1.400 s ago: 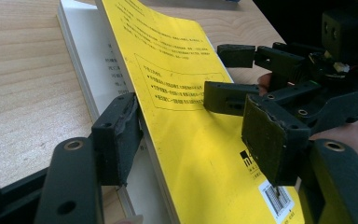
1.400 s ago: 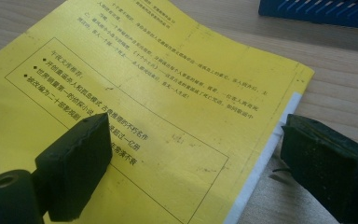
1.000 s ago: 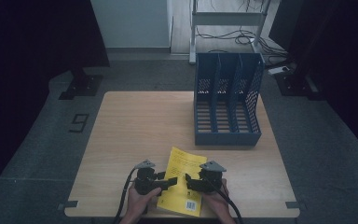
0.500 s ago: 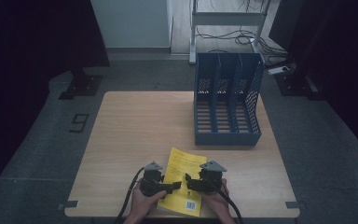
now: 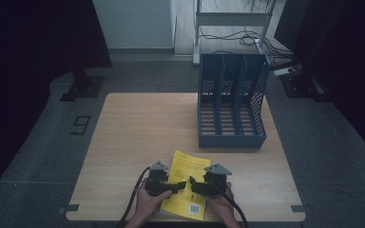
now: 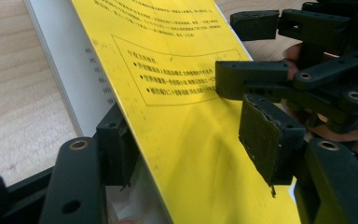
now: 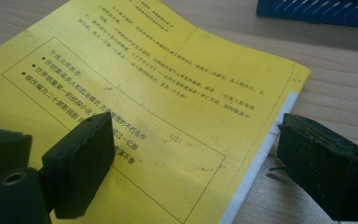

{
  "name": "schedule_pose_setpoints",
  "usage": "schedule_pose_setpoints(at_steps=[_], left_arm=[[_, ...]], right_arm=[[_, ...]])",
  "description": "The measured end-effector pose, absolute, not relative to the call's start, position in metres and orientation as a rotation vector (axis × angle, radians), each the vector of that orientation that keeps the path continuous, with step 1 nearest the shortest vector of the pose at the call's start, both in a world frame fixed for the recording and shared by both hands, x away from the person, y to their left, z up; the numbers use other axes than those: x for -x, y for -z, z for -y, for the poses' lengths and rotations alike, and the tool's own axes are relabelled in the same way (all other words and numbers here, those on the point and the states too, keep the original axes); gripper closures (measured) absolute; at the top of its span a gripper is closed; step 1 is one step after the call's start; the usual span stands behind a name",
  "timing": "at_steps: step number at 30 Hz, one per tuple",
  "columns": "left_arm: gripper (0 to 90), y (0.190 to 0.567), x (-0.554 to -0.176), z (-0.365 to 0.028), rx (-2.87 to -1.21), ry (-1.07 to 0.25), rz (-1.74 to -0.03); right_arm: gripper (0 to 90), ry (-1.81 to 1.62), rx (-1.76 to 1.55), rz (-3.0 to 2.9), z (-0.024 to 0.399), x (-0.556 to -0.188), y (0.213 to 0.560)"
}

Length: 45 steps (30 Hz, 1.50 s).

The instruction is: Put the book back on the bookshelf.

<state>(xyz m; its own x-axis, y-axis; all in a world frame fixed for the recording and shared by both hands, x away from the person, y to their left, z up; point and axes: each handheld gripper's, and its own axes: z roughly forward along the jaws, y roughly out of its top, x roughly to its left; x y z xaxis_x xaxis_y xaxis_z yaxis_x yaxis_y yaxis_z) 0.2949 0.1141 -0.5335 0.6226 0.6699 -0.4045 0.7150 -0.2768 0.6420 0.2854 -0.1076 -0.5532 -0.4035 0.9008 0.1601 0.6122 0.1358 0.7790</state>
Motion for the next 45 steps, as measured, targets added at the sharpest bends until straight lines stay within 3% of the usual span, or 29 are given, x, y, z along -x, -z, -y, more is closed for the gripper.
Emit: schedule_pose_setpoints(at_steps=[10, 21, 45], left_arm=[[55.5, 0.536, -0.301, -0.106, -2.028, 0.017, -1.071], [68.7, 0.537, -0.302, -0.113, -1.982, 0.053, -1.039], [81.3, 0.53, -0.297, -0.111, -1.862, 0.024, -0.98]], right_arm=[[11.3, -1.156, -1.468, -2.07, 0.108, -0.285, 0.553], [12.2, -1.158, -1.472, -2.066, 0.108, -0.285, 0.553], [13.3, -1.246, -1.471, -2.077, 0.122, -0.286, 0.548]])
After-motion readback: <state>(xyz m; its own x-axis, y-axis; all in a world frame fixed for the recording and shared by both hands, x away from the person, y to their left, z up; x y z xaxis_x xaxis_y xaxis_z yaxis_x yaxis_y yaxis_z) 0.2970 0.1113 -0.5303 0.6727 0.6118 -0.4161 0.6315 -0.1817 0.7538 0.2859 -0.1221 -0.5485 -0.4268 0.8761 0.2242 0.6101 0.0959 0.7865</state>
